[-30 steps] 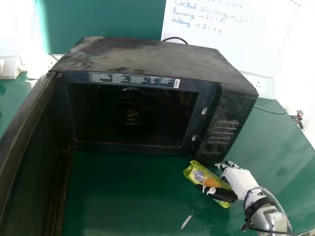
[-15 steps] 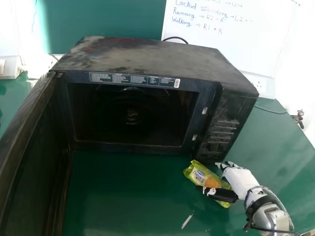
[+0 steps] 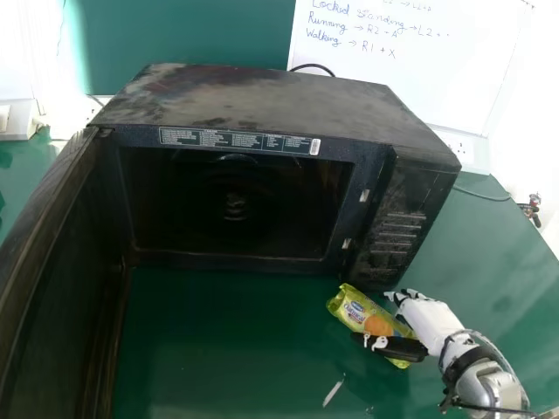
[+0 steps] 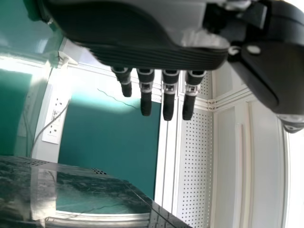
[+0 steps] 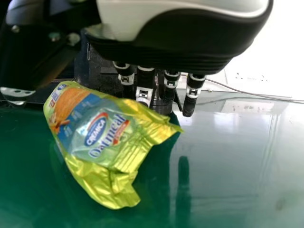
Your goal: Put biscuit inside oven
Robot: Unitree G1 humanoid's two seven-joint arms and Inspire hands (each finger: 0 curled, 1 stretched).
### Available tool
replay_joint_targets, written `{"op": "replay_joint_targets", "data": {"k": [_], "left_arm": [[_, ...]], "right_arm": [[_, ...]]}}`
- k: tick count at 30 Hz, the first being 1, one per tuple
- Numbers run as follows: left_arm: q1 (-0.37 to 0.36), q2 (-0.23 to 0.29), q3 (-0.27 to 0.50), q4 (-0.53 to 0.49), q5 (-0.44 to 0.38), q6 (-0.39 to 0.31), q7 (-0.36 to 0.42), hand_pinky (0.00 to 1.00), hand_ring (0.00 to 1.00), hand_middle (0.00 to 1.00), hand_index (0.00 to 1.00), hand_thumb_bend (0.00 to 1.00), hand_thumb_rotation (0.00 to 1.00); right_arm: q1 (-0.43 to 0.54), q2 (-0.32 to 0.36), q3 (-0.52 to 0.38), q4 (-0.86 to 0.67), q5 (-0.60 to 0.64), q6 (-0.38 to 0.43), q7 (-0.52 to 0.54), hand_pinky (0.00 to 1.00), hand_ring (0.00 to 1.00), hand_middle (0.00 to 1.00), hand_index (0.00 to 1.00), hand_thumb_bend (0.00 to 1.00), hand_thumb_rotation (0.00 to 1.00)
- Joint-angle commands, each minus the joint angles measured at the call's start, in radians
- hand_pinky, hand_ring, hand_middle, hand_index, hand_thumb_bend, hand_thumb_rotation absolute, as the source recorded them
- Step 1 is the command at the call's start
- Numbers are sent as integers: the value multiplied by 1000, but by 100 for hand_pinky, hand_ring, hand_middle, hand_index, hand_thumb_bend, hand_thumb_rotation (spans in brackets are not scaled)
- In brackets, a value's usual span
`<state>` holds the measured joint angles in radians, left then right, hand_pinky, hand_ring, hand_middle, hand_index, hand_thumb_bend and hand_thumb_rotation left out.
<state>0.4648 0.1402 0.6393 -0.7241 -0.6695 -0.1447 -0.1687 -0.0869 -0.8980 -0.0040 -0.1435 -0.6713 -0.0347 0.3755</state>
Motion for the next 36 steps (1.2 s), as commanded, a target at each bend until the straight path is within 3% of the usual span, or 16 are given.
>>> {"op": "replay_joint_targets", "data": {"k": [1, 22, 36], "left_arm": [[5, 6, 0, 8, 0, -1, 1, 97, 92, 91, 89, 96, 93], [5, 9, 5, 15, 7, -7, -1, 96, 91, 90, 89, 95, 93], [8, 10, 8, 20, -2, -9, -8, 97, 91, 90, 89, 95, 94]], "right_arm": [[25, -8, -10, -15, 13, -6, 16, 87, 96, 99, 95, 100, 72], [98, 21, -138, -115, 75, 3, -5, 88, 95, 95, 94, 100, 68], [88, 30, -93, -77, 59, 5, 18, 86, 95, 95, 94, 100, 69]]}}
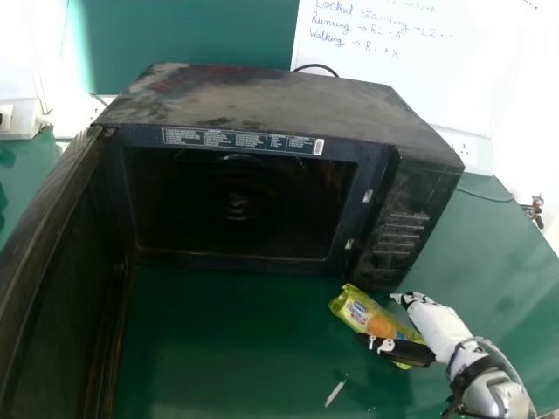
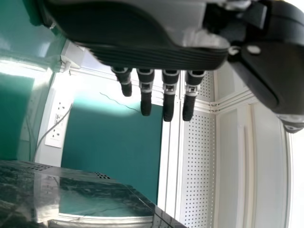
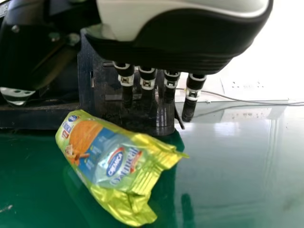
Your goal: Put biscuit inside oven
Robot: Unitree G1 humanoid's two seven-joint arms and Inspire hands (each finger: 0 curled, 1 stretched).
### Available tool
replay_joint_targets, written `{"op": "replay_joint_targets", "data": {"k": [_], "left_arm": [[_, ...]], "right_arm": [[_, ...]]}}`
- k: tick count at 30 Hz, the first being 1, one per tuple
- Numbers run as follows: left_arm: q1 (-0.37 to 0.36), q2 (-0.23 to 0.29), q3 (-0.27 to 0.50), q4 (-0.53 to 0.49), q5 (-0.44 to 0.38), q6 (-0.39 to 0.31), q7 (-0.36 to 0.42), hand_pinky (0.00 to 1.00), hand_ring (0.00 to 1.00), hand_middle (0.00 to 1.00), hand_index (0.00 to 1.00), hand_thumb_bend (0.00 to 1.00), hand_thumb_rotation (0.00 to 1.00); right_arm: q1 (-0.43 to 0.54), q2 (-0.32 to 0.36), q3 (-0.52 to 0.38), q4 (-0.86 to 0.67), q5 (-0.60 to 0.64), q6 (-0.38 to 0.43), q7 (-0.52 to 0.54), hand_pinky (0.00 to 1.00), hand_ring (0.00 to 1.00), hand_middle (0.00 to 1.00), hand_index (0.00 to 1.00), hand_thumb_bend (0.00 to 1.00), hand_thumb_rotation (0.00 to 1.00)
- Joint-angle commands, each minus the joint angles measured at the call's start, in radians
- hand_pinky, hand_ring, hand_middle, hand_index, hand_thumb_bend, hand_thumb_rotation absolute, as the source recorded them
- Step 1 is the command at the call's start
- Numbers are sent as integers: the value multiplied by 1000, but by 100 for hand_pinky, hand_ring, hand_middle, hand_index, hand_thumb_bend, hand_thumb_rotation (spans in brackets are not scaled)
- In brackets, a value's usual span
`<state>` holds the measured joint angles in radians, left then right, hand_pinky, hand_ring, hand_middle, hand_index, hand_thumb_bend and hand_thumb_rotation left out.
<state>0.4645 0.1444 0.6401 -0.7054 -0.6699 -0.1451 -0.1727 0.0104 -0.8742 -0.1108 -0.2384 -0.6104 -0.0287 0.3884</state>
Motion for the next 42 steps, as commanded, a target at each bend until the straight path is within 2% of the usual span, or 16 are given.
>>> {"op": "replay_joint_targets", "data": {"k": [1, 3, 9, 13, 16, 22, 33, 42], "left_arm": [[10, 6, 8, 0, -4, -10, -6, 97, 92, 90, 89, 95, 94], [12, 5, 8, -4, -5, -9, -4, 97, 92, 91, 89, 95, 94], [15, 6, 9, -9, -9, -8, -4, 98, 92, 91, 89, 95, 93], [14, 6, 8, -11, -5, -8, -1, 97, 91, 91, 90, 95, 93], [14, 5, 7, -11, -6, -10, -3, 97, 91, 91, 90, 95, 92], [15, 3, 6, -12, -9, -9, -1, 97, 91, 91, 90, 95, 93], [16, 2, 4, -20, -5, -6, 3, 97, 91, 91, 89, 95, 92], [15, -4, -2, -27, 10, -6, 17, 96, 91, 91, 90, 95, 92]], "right_arm": [[-15, 7, 24, 26, -6, 4, 8, 86, 95, 95, 94, 100, 68], [-29, 10, 46, 40, -20, 16, 15, 87, 96, 96, 95, 100, 67], [-79, 15, 90, 70, -37, 52, 44, 79, 94, 96, 93, 100, 51], [-109, 32, 109, 68, -39, 111, 78, 79, 92, 94, 92, 100, 41], [-130, 46, 134, 82, -52, 147, 84, 73, 88, 91, 89, 100, 36], [-145, 71, 165, 132, -71, 143, 33, 59, 81, 86, 84, 100, 34], [-166, 71, 182, 161, -67, 139, 14, 56, 75, 83, 78, 100, 32], [-151, 50, 191, 144, -68, 116, 32, 61, 81, 85, 81, 100, 34]]}}
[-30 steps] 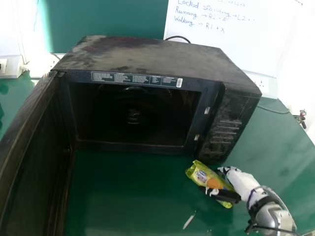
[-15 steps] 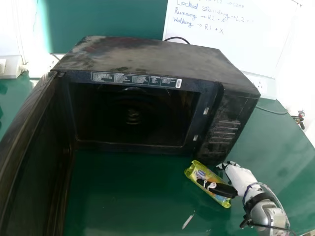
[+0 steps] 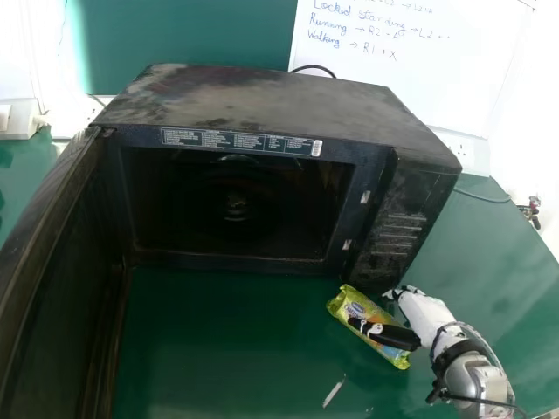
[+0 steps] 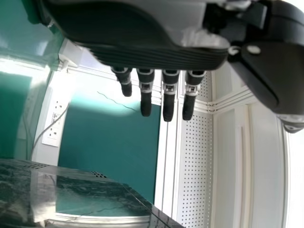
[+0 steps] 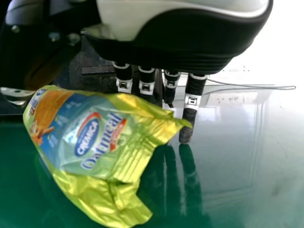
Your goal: Put biscuit inside oven
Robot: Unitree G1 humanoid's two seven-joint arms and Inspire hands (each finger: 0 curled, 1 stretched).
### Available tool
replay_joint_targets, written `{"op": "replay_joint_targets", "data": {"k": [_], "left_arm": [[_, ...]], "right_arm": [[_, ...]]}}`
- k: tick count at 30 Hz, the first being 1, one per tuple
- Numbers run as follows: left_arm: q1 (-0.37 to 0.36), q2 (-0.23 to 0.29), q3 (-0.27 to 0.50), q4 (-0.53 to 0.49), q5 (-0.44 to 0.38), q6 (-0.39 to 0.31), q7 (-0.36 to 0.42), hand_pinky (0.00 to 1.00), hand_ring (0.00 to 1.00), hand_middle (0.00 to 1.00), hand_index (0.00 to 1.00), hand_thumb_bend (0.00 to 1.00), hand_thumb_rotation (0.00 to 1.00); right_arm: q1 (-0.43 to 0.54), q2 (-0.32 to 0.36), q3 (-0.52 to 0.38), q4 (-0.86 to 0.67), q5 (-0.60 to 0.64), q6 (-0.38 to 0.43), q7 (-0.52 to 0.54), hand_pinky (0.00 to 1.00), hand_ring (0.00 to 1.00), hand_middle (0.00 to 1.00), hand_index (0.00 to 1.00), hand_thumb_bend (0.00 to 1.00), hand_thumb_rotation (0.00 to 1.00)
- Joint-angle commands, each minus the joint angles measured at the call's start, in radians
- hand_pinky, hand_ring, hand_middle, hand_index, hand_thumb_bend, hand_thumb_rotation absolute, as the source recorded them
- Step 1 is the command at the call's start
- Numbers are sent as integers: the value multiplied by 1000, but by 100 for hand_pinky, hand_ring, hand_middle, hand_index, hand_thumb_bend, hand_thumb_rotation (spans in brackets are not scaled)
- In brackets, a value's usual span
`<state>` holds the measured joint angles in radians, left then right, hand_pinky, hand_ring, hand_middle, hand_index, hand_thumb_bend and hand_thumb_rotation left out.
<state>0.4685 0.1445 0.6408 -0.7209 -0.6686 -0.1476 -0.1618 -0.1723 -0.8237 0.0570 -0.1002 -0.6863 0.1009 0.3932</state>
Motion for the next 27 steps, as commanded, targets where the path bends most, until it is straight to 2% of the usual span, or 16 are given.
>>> {"op": "replay_joint_targets", "data": {"k": [1, 10, 16, 22, 27], "left_arm": [[11, -4, -4, -14, 9, -3, 7, 96, 91, 91, 90, 96, 92], [13, -2, -5, -17, 13, 0, 13, 96, 91, 90, 89, 96, 92], [11, -1, -6, -20, 15, 3, 14, 96, 91, 90, 90, 96, 93], [11, -1, -4, -19, 5, 3, 11, 96, 91, 90, 90, 95, 92], [14, 1, -1, -22, -4, 6, 13, 97, 91, 90, 90, 95, 92]], "right_arm": [[36, -4, 25, 5, 6, -21, 25, 61, 81, 86, 81, 100, 34], [59, 0, 29, -4, -9, -41, -1, 66, 83, 86, 82, 100, 34], [45, -7, 35, 5, -16, -63, -11, 63, 79, 83, 80, 100, 37], [33, 3, 40, -26, -24, -11, 46, 60, 84, 87, 81, 100, 36], [39, 3, 49, -30, -34, -7, 51, 62, 85, 88, 82, 100, 36]]}}
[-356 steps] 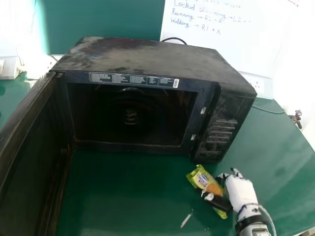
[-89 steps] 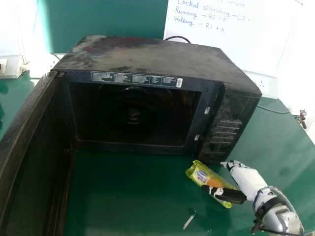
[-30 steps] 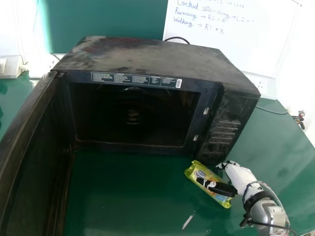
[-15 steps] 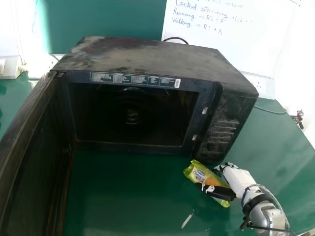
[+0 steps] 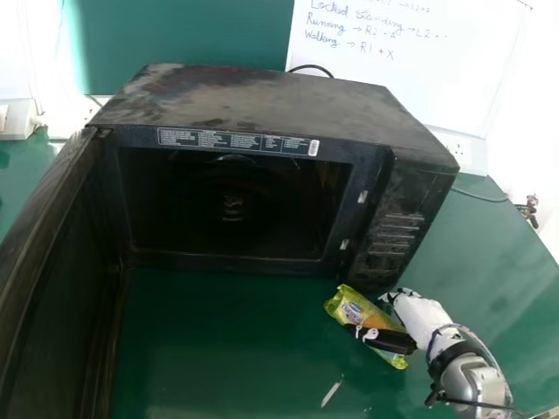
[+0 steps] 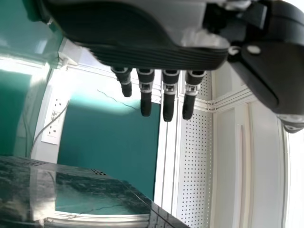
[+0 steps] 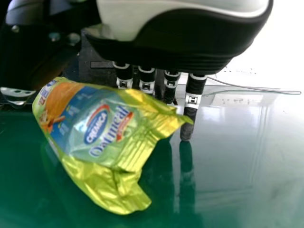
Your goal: Put biscuit inside oven
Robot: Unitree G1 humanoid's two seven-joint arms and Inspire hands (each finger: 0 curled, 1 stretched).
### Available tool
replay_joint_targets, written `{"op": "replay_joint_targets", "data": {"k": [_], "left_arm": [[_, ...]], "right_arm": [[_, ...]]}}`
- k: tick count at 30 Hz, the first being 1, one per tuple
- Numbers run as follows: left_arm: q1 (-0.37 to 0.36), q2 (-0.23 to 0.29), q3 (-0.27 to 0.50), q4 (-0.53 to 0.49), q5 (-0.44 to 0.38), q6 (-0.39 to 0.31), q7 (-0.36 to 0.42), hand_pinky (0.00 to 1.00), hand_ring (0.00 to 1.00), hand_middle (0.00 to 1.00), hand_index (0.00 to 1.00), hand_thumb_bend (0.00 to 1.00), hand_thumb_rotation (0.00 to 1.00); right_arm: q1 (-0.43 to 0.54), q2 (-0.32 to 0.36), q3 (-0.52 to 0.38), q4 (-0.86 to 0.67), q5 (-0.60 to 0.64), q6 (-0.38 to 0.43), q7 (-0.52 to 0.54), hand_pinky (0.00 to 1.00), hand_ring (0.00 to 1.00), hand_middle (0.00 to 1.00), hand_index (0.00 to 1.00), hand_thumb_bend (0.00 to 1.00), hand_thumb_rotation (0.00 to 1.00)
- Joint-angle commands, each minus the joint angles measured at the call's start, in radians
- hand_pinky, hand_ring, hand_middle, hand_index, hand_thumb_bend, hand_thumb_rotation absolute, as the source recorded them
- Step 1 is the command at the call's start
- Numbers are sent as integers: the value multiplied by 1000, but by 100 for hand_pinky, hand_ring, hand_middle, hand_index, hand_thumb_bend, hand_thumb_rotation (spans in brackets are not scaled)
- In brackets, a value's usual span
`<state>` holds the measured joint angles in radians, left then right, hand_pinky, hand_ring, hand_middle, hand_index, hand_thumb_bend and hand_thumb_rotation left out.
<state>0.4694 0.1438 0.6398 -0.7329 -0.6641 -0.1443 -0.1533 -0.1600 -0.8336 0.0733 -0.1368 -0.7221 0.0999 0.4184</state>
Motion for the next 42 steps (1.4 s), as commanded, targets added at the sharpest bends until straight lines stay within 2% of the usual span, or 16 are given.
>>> {"op": "replay_joint_targets", "data": {"k": [1, 6, 10, 15, 20, 30, 36, 40, 42], "left_arm": [[13, 1, 1, -10, -8, 2, 4, 97, 91, 90, 90, 95, 92], [13, 2, 2, -8, -8, -1, 2, 97, 91, 90, 89, 95, 92], [13, 1, -1, -11, -8, 0, 3, 97, 91, 90, 89, 95, 91], [13, 0, -3, -12, -6, -1, 3, 97, 91, 91, 90, 95, 91], [12, 0, -4, -9, -10, -2, 0, 98, 91, 90, 90, 95, 92], [14, -2, -3, -9, -9, -6, -3, 97, 91, 90, 90, 95, 91], [13, -3, -5, -12, -7, -5, 0, 96, 91, 90, 90, 95, 91], [12, 0, -5, -9, -4, -11, -10, 96, 92, 91, 90, 95, 91], [12, -1, -6, -10, -5, -11, -11, 96, 92, 91, 89, 95, 91]], "right_arm": [[29, 14, 37, 7, -4, -8, 22, 63, 86, 88, 82, 100, 36], [46, 31, 51, 0, -27, -6, -5, 64, 85, 88, 82, 100, 35], [58, 37, 65, 0, -55, -10, -35, 56, 83, 87, 81, 100, 38], [72, 46, 78, 3, -84, -15, -71, 52, 83, 86, 81, 100, 39], [85, 58, 90, 9, -117, -8, -106, 50, 83, 86, 81, 100, 41], [116, 89, 81, 22, -152, -4, -200, 49, 82, 86, 80, 100, 37], [133, 106, 72, 47, -163, -19, -305, 51, 79, 82, 76, 100, 32], [131, 117, 70, 80, -155, -47, -376, 55, 75, 77, 73, 99, 26], [127, 124, 69, 101, -147, -64, -409, 46, 63, 69, 70, 98, 22]]}}
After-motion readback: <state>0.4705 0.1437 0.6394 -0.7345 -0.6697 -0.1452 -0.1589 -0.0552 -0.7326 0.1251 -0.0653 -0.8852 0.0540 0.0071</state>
